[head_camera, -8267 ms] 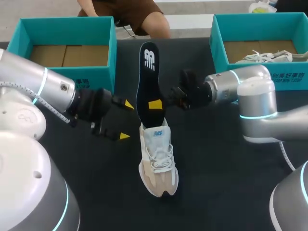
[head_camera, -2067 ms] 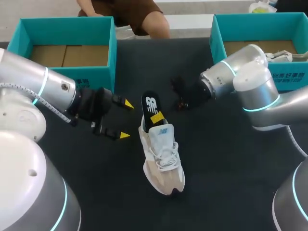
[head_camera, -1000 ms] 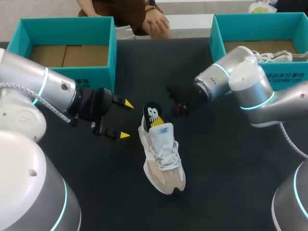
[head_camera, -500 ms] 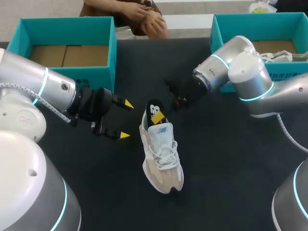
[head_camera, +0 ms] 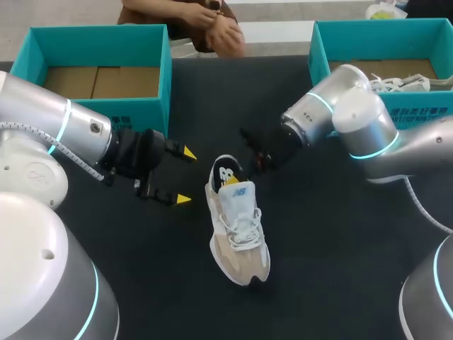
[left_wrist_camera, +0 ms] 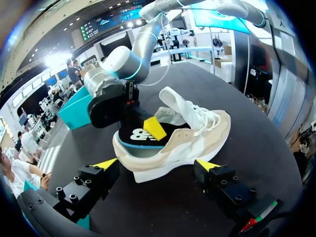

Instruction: Take the shoe out of the shoebox, open the shoe tongue, remove and reinsert the insole, then place the shoe into the shoebox

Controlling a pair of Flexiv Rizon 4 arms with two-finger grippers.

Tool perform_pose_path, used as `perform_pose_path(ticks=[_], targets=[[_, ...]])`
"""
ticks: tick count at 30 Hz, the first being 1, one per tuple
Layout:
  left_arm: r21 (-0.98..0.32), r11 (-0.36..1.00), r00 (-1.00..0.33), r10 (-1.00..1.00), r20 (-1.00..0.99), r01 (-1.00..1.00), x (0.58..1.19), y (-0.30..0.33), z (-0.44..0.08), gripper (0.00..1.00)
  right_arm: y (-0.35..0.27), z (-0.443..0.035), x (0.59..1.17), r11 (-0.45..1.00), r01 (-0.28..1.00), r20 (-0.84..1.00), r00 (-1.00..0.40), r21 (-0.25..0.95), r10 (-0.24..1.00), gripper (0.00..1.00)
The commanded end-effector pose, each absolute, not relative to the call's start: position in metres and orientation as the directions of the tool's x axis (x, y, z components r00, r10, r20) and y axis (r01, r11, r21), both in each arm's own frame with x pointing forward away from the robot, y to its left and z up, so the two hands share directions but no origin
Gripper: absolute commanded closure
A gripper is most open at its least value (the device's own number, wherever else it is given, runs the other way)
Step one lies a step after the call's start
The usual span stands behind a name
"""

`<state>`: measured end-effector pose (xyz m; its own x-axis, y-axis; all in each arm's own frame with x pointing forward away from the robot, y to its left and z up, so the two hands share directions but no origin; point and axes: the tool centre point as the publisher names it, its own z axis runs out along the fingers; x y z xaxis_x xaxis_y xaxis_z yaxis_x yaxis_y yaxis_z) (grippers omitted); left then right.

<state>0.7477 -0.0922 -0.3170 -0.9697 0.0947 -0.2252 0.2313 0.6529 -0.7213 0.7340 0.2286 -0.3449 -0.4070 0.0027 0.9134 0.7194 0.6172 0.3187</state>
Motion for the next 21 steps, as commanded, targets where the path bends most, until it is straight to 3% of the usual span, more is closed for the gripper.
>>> perform_pose_path(ticks=[1,3,5,21], targets=[[-0.718,0.657,-0.97,0.096,-0.225,0.231,0.747,-0.093,-0.317,0.0,0.228,-0.345,0.73,0.611,0.722,0.909,-0.416,0.323,0.011,1.0],[-0.718,0.657,-0.97,0.096,-0.225,0.231,0.747,-0.093,-0.317,0.0,0.229,-0.342,0.733,0.614,0.719,0.906,-0.423,0.325,0.015,0.95],[-0.718,0.657,-0.97,0.096,-0.225,0.231,0.747,-0.093,-0.317,0.0,0.228,-0.34,0.735,0.615,0.716,0.9,-0.436,0.331,0.024,0.72],[-0.718,0.657,-0.97,0.096,-0.225,0.231,0.747,-0.093,-0.317,0.0,0.231,-0.331,0.744,0.611,0.703,0.865,-0.499,0.363,0.06,0.7]])
